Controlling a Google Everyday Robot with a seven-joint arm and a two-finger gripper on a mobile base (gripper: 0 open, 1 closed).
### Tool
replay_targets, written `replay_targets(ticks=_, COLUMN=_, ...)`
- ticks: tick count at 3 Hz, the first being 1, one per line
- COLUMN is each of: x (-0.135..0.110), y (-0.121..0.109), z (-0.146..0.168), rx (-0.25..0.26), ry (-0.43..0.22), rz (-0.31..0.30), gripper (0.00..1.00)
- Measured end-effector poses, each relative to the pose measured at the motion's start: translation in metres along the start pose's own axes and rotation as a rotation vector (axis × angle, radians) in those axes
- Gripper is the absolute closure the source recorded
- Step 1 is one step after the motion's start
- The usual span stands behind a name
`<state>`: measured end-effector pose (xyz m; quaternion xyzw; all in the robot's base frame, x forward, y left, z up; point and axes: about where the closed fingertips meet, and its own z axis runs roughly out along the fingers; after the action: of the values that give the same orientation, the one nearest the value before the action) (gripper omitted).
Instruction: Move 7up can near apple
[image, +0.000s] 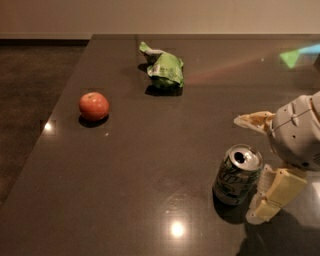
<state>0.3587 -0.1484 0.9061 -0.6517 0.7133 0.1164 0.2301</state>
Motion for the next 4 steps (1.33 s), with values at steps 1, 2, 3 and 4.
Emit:
replay_targets(ticks=1, x=0.001, y=0.004, z=0.005, rx=-0.006, ry=-0.011, rz=-0.006, gripper=0.17)
replay_targets(ticks=2, x=0.000, y=0.004, z=0.005, rx=-0.010, ry=-0.021, rz=-0.006, gripper=0.41)
replay_targets(ticks=3, x=-0.005, y=0.001, z=0.004, rx=-0.009, ry=-0.029, rz=0.002, gripper=0.64)
replay_targets(ticks=4, x=-0.025, y=-0.011, z=0.000, rx=0.020, ry=-0.032, rz=0.015, gripper=0.87)
